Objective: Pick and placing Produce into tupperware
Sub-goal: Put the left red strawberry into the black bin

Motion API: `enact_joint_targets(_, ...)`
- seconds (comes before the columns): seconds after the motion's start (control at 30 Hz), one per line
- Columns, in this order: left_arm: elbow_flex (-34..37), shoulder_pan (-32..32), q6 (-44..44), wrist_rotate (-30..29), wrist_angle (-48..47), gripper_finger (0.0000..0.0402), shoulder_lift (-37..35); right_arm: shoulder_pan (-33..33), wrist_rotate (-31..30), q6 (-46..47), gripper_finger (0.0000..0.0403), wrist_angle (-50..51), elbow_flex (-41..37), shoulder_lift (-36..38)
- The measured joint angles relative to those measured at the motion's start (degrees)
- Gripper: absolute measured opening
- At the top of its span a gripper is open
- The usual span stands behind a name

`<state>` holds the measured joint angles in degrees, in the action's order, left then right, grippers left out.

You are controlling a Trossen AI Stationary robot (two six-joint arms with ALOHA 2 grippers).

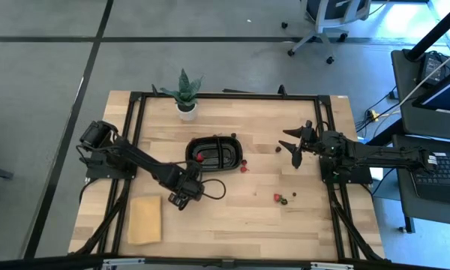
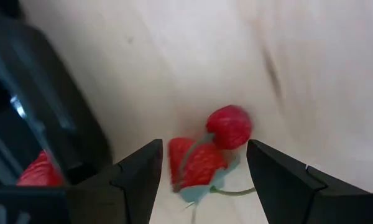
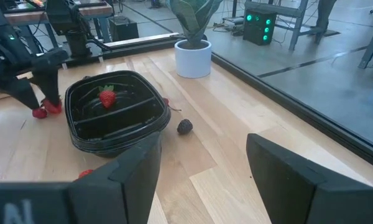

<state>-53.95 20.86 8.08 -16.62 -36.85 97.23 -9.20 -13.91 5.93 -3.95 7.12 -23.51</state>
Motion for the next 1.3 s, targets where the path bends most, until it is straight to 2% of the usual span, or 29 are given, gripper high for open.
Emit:
enact_joint_targets(0.13, 0.0, -0.1, -0.4, -2.4, -1.8, 0.0227, 0.0, 0.0, 0.0, 0.0, 0.0238, 0.0, 0.0, 0.0)
enact_joint_targets(0.53, 0.0, -1.2, -4.8, -1.7, -1.9, 0.0227, 0.0, 0.0, 0.0, 0.0, 0.0238, 0.0, 0.0, 0.0)
enact_joint_targets(0.67, 0.0, -1.9, -5.8, 0.9, -1.9, 0.0227, 0.0, 0.0, 0.0, 0.0, 0.0238, 0.0, 0.0, 0.0)
enact_joint_targets(1.3, 0.4, -3.2, -9.3, 1.4, -1.8, 0.0227, -0.1, 0.0, 0.0, 0.0, 0.0238, 0.0, 0.0, 0.0)
